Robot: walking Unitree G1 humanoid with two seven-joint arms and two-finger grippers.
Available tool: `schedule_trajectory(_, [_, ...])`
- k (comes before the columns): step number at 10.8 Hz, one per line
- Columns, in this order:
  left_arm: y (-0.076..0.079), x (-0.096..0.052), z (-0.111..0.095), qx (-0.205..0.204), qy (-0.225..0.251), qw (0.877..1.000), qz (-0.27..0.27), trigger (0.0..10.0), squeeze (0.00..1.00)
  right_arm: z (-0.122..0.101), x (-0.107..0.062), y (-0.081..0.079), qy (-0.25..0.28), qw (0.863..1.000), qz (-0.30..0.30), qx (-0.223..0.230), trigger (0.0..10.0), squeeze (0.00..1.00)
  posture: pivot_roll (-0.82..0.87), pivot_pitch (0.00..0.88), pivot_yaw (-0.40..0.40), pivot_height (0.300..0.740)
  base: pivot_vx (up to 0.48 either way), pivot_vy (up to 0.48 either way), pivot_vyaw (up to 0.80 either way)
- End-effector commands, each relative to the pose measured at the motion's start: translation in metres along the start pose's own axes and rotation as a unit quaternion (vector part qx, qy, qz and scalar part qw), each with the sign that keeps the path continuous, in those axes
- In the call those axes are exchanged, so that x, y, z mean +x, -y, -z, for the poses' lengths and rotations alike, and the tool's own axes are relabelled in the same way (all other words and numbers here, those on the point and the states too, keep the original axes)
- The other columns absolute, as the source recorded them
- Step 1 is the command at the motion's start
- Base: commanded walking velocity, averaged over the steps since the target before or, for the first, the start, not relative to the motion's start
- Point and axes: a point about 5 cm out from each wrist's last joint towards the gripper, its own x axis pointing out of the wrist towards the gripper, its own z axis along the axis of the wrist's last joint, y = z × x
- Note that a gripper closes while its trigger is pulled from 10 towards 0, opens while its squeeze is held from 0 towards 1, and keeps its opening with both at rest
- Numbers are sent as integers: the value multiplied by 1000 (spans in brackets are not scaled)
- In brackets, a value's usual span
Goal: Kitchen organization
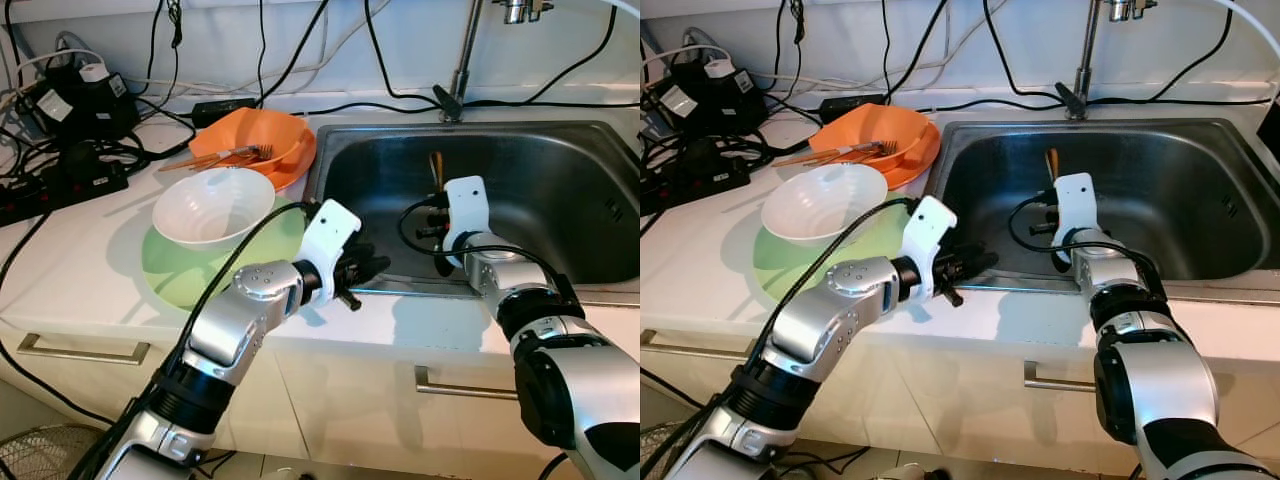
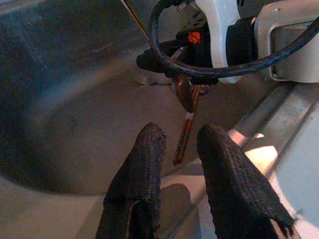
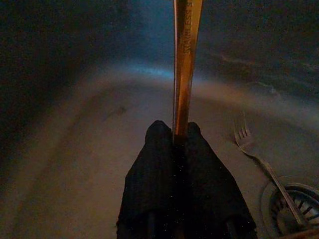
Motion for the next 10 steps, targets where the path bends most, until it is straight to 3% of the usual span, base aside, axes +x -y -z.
schedule_trajectory(1, [0,-2,0,7,-4,1000,0,10000,0,-2,2,-7,-3,1000,-11,-3,10000,0,55,0,91,740,0,0,0])
schedule_trajectory(2, [0,-2,0,7,-5,1000,0,10000,0,-1,2,-8,-3,1000,-16,-5,10000,427,55,0,92,740,0,0,0])
schedule_trajectory(3, [0,-3,0,8,-4,1000,0,10000,0,-1,2,-9,-4,1000,-18,-6,10000,737,55,0,91,740,0,0,0])
schedule_trajectory(4, [0,-3,0,8,-4,1000,-1,10000,0,0,2,-9,-6,1000,-18,-11,10000,729,56,0,91,740,0,0,0])
schedule_trajectory(5, [0,-3,0,8,-4,1000,-1,10000,0,0,2,-9,-6,1000,-18,-16,10000,0,56,0,91,740,0,0,0])
schedule_trajectory(8, [1,-3,0,8,-4,1000,0,10000,0,1,2,-8,-4,1000,-14,-16,10000,0,52,0,96,740,0,0,0])
schedule_trajectory(10, [1,-2,0,9,-3,1000,2,10000,0,-9,1,-5,33,999,5,-16,10000,0,52,0,96,740,0,0,0])
